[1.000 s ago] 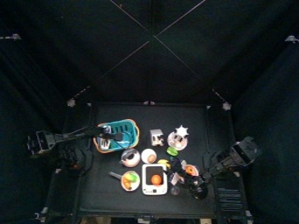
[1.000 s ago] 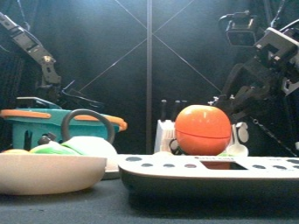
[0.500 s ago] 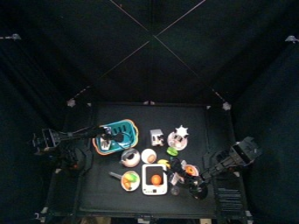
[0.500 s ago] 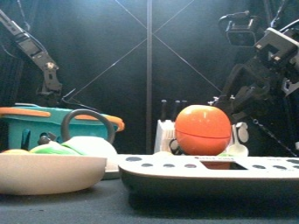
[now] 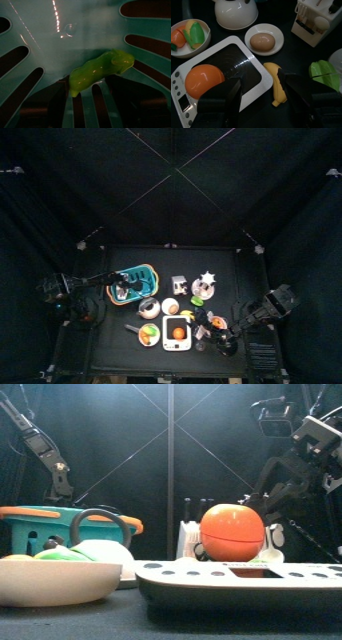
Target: Grab peas
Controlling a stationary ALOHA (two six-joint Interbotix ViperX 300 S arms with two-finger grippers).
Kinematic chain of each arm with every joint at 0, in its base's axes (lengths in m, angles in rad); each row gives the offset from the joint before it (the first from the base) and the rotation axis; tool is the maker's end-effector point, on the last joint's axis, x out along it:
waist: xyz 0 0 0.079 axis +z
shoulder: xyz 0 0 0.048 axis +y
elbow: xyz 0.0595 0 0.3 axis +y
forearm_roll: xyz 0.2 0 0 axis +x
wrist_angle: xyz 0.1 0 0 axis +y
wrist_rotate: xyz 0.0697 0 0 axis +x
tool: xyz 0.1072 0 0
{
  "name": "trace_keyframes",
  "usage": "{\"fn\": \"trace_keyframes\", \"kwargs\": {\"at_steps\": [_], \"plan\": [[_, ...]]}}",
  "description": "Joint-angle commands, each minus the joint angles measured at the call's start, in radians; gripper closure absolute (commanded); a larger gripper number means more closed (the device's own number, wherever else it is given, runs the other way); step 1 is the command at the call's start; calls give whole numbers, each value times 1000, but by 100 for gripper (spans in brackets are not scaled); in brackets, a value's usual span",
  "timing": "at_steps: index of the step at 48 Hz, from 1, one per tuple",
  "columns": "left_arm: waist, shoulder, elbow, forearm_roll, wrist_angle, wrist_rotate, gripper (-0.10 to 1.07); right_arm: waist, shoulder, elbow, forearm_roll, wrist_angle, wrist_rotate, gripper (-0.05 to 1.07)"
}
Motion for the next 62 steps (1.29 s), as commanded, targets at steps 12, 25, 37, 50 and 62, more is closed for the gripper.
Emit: {"fn": "trace_keyframes", "kwargs": {"at_steps": [12,25,37,50,62], "plan": [[-3,-29,-28,3,-2,-6,24,-3,-12,-12,0,3,2,15],[-5,-109,-44,2,0,-5,25,-3,-12,-15,0,6,-2,15],[-3,-146,-44,2,5,-5,25,-3,-14,-15,0,6,-3,15],[-5,-147,-40,-52,2,8,14,-3,-17,-15,-3,8,-3,15],[-31,-141,-34,-23,-26,38,-5,-3,-17,-14,-3,6,-3,15]]}}
